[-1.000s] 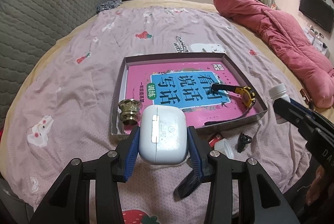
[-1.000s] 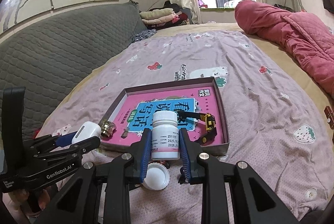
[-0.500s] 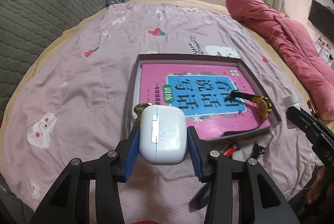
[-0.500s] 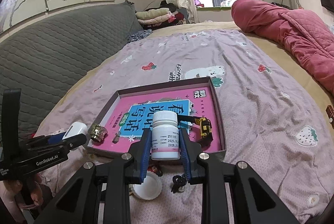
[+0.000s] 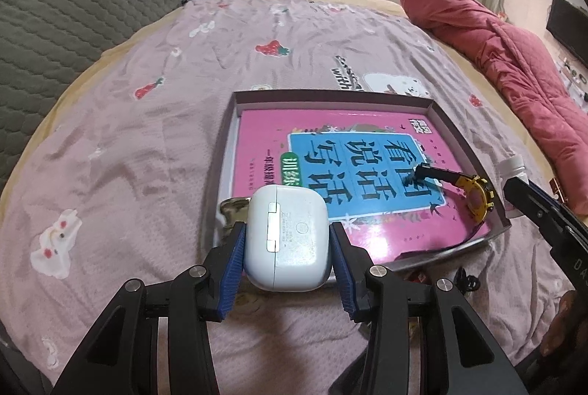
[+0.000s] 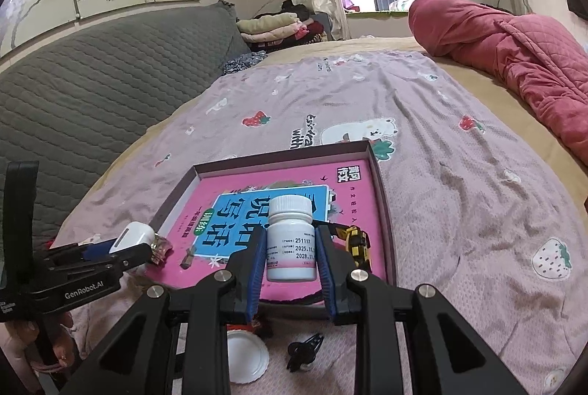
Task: Organize rigid objects
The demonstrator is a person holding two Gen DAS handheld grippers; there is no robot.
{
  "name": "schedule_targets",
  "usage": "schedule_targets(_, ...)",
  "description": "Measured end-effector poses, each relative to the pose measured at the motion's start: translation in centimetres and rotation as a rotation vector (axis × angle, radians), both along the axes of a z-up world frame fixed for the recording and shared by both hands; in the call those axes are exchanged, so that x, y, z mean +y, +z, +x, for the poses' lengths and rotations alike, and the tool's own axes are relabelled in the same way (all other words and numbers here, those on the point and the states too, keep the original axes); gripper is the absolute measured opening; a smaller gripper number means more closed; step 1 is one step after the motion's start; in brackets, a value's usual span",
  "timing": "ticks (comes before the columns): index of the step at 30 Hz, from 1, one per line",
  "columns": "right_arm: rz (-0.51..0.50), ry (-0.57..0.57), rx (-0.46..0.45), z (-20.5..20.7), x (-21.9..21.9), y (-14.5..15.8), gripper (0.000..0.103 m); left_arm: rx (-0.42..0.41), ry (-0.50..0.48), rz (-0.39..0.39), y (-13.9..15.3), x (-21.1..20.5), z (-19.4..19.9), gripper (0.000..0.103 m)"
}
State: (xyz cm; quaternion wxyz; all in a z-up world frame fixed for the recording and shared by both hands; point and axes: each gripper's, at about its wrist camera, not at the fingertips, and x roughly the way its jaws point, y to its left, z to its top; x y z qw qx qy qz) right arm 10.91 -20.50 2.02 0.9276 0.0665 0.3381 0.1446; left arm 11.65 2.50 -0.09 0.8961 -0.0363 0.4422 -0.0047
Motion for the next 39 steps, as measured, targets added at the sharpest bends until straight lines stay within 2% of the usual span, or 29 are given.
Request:
schedule_targets(20, -0.083, 0.021, 0.081, 2.6, 1.8, -3.8, 0.027, 0.074, -0.013, -0.015, -3.7, -1.2, 2.6, 0.046)
schedule_targets(39, -0.167, -0.004, 0.109, 3.0, 2.1, -5.6, 0.027, 0.068, -0.022, -0.014, -4.5, -1.5, 2.5, 0.046)
